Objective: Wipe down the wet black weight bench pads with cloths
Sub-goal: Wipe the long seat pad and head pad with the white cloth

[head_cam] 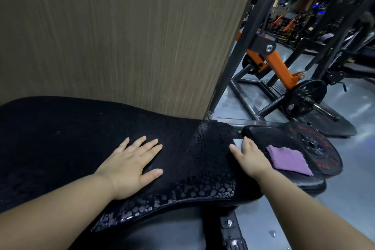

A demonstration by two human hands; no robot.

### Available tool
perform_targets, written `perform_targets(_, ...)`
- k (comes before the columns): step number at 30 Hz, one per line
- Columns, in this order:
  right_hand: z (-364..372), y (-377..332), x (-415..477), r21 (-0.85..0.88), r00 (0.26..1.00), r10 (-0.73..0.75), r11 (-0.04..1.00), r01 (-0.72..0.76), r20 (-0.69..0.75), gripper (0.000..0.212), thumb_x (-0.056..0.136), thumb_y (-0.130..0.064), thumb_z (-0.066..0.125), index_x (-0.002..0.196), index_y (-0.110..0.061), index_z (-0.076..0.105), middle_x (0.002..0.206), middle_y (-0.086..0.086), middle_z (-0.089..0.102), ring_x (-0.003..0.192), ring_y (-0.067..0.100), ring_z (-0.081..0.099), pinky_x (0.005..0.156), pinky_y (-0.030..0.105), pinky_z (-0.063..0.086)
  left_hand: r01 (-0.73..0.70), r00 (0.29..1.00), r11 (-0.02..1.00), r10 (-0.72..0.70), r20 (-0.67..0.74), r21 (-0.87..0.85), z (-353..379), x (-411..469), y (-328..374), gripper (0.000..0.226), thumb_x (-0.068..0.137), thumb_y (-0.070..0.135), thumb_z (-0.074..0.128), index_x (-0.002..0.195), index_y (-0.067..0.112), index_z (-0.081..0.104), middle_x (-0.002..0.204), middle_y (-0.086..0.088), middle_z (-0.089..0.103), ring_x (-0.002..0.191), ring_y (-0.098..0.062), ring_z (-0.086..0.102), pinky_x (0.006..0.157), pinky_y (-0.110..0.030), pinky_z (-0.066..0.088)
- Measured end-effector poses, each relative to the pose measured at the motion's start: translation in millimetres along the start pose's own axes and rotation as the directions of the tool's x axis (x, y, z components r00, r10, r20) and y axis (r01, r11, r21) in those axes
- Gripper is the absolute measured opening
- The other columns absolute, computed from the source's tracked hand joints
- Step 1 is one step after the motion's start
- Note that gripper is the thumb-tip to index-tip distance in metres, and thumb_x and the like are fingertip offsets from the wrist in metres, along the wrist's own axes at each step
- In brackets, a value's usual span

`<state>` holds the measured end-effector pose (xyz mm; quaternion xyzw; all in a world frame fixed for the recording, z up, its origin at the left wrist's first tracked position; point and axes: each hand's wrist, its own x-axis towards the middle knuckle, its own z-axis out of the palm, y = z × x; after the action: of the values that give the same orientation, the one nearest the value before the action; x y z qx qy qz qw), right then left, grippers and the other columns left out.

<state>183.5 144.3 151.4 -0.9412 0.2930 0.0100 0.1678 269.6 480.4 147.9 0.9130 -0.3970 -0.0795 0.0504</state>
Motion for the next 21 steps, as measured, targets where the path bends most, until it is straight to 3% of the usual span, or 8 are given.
perform_targets(7,0,-13,53,0.010,0.999,0.036,0.999,-0.036,0.015,0.080,0.095,-0.059,0.033,0.153,-0.009,0.013,0.158,0.010,0.020,0.143,0.026,0.024,0.113,0.037,0.021,0.022,1.000,1.000,-0.022,-0.005,-0.011,-1,5,1,0.088,0.072,0.078,-0.008,0.152,0.041,-0.008,0.155,0.024,-0.020,0.143,-0.003,-0.026,0.118,-0.034,-0.016)
perform_targets(13,0,-15,46,0.002,0.997,0.069,0.998,-0.069,0.021,0.078,0.096,-0.059,0.029,0.153,-0.009,0.011,0.156,0.013,0.022,0.142,0.028,0.026,0.112,0.038,0.022,0.036,0.999,0.999,-0.036,0.013,0.006,-3,8,0,0.090,0.071,0.078,-0.008,0.153,0.040,-0.007,0.157,0.023,-0.016,0.145,-0.005,-0.022,0.119,-0.036,-0.015)
perform_targets(19,3,-7,-9,-0.026,0.991,0.130,0.991,-0.131,-0.013,0.078,0.096,-0.058,0.028,0.153,-0.007,0.011,0.154,0.017,0.025,0.138,0.033,0.031,0.109,0.040,0.026,0.044,0.999,0.999,-0.044,0.022,0.003,-7,5,2,0.097,0.064,0.078,-0.011,0.153,0.040,-0.004,0.159,0.022,-0.012,0.147,-0.006,-0.018,0.119,-0.036,-0.013)
perform_targets(21,5,-2,-30,-0.028,0.990,0.138,0.990,-0.139,-0.027,0.077,0.097,-0.058,0.027,0.152,-0.006,0.012,0.153,0.018,0.026,0.136,0.034,0.033,0.108,0.040,0.027,0.047,0.999,0.999,-0.048,0.027,0.008,-7,4,2,0.092,0.070,0.079,-0.006,0.153,0.040,-0.004,0.159,0.022,-0.012,0.147,-0.006,-0.018,0.120,-0.037,-0.013)
